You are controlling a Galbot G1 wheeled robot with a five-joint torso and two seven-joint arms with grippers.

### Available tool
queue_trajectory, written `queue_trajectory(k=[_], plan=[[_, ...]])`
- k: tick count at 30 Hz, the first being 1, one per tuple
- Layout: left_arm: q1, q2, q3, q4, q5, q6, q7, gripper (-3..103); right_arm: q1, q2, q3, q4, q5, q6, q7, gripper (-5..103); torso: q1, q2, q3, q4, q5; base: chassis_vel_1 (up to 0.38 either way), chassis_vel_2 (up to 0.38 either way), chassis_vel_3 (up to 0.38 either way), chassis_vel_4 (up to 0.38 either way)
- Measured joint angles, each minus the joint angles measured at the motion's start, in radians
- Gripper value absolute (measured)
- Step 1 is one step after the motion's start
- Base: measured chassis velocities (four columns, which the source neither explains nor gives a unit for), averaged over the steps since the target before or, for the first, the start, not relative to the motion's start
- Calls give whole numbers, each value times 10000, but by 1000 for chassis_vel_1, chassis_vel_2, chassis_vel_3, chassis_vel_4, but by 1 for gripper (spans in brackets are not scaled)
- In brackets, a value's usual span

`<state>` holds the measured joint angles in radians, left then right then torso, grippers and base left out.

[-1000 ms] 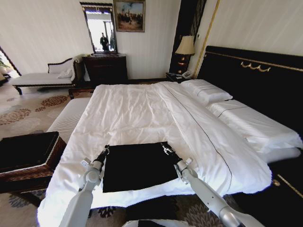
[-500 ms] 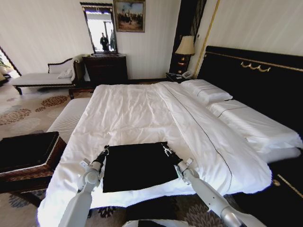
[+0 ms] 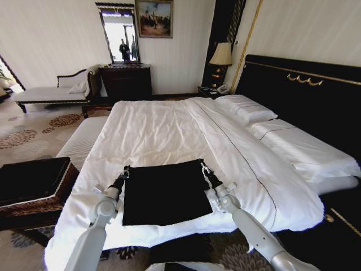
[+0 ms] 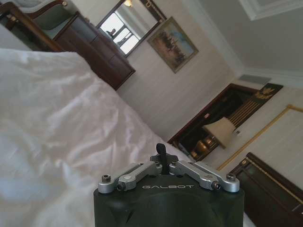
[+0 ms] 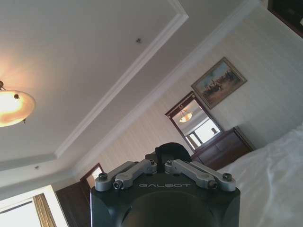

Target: Fold the clothes on the bed and place them into the basket.

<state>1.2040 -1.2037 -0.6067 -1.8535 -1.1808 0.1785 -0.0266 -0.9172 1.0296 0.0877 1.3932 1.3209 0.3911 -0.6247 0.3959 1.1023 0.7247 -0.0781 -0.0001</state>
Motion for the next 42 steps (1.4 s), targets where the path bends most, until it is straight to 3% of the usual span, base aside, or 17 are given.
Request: queue_trajectory(k=[5, 21, 23, 25, 26, 28, 29, 32, 35, 37, 38, 41, 42], plan=[[77, 460, -251, -1186, -599, 6, -84, 1, -148, -349, 215, 1338, 9, 228, 291, 2, 2, -1, 1, 4, 2, 0, 0, 0, 0], [1396, 417, -882, -3297, -861, -1, -293, 1, -1905, -685, 1108, 3887, -934, 719, 680, 2, 1, 0, 0, 1, 1, 0, 0, 0, 0], [2030, 384, -1050, -3993, -788, -49, -409, 1, -2585, -680, 1384, 4535, -1446, 864, 1455, 2, 1, -1, 1, 3, 0, 0, 0, 0, 0], [2232, 378, -1101, -4202, -736, -69, -471, 1, -2783, -675, 1454, 4700, -1583, 887, 1670, 2, 2, -1, 0, 4, 1, 0, 0, 0, 0], [2846, 369, -1272, -4821, -615, -121, -613, 1, -3537, -665, 1704, 5364, -2170, 927, 2414, 2, 1, -1, 1, 0, 2, 0, 0, 0, 0], [3618, 369, -1622, -5514, -593, -153, -755, 1, -4382, -677, 2050, 6252, -2761, 930, 3177, 2, 1, 0, 1, 0, 4, 0, 0, 0, 0], [3618, 369, -1622, -5514, -593, -153, -755, 1, -4382, -677, 2050, 6252, -2761, 930, 3177, 2, 1, 0, 1, 0, 4, 0, 0, 0, 0], [5123, 367, -2475, -6506, -1052, -241, -1246, 1, -5769, -733, 3005, 7976, -3405, 930, 4315, 2, -3, 3, -2, 3, 4, 0, 0, 0, 0], [5633, 325, -2705, -6584, -1274, -244, -1648, 1, -6211, -756, 3389, 8678, -3583, 922, 4894, 2, -2, 3, -1, 2, -2, 0, 0, 0, 0], [5774, 269, -2834, -6591, -1456, -162, -2223, 1, -6381, -817, 3601, 9389, -3708, 706, 5903, 2, -1, 3, -1, 2, 0, 0, 0, 0, 0], [5774, 269, -2834, -6591, -1456, -162, -2223, 1, -6381, -817, 3601, 9389, -3708, 706, 5903, 2, -1, 3, -1, 2, 0, 0, 0, 0, 0], [4773, 379, -2596, -6580, -1603, 301, -3125, 1, -5746, -935, 3432, 9925, -3895, -207, 7703, 2, -1, 2, 0, -1, -4, 0, 0, 0, 0], [4773, 379, -2596, -6580, -1603, 301, -3125, 1, -5746, -935, 3432, 9925, -3895, -207, 7703, 2, -1, 2, 0, -1, -4, 0, 0, 0, 0]])
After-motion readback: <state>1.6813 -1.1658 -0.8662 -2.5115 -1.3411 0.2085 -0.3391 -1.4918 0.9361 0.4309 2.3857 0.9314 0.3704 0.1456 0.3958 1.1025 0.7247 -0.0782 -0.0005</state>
